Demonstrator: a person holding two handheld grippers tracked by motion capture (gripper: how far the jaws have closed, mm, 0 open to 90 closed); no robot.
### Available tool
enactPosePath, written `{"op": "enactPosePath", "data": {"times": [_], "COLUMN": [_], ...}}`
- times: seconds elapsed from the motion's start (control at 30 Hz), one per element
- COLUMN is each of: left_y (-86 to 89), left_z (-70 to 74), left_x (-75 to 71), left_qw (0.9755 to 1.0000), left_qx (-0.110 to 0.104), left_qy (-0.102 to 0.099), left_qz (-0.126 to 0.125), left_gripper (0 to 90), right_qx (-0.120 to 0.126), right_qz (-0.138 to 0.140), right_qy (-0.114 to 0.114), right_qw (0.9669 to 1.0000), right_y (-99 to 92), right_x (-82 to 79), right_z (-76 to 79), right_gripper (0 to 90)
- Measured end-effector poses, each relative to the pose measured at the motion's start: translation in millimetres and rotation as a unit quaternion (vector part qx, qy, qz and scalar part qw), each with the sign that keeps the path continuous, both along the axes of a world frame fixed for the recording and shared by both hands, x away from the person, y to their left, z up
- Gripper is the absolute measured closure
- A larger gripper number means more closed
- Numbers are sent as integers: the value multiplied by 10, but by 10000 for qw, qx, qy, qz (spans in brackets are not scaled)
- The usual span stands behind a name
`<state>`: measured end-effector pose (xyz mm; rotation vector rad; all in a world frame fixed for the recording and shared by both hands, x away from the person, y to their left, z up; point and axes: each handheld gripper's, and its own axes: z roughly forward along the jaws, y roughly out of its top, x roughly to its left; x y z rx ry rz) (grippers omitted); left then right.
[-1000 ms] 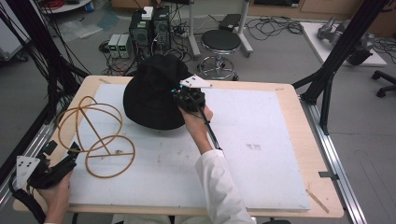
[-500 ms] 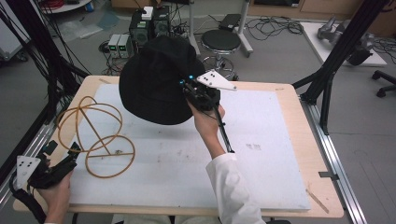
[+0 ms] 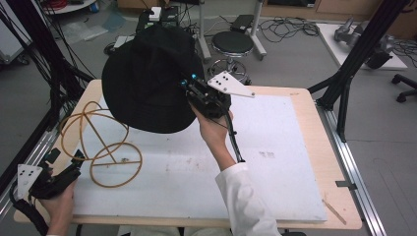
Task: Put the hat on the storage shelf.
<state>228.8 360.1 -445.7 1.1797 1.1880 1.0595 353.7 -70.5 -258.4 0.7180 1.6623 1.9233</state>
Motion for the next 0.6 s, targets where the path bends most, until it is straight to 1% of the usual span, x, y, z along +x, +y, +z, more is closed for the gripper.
{"op": "enactPosePath", "data": {"times": [0.2,0.4,0.47,0.6], "left_y": [-1,2,3,3], "left_z": [2,4,4,3], "left_x": [0,-5,-4,-3], "left_qw": [10000,10000,10000,10000], "left_qx": [4,-1,-7,-18], "left_qy": [-6,-2,-4,-10], "left_qz": [3,16,15,14], "left_gripper": [238,238,238,238], "right_qx": [233,257,254,150], "right_qz": [274,593,693,878], "right_qy": [-14,-128,-136,-140], "right_qw": [9994,9978,9972,9959], "right_y": [56,189,247,372], "right_x": [-62,-131,-158,-186], "right_z": [42,82,83,84], "right_gripper": [863,862,863,863]}}
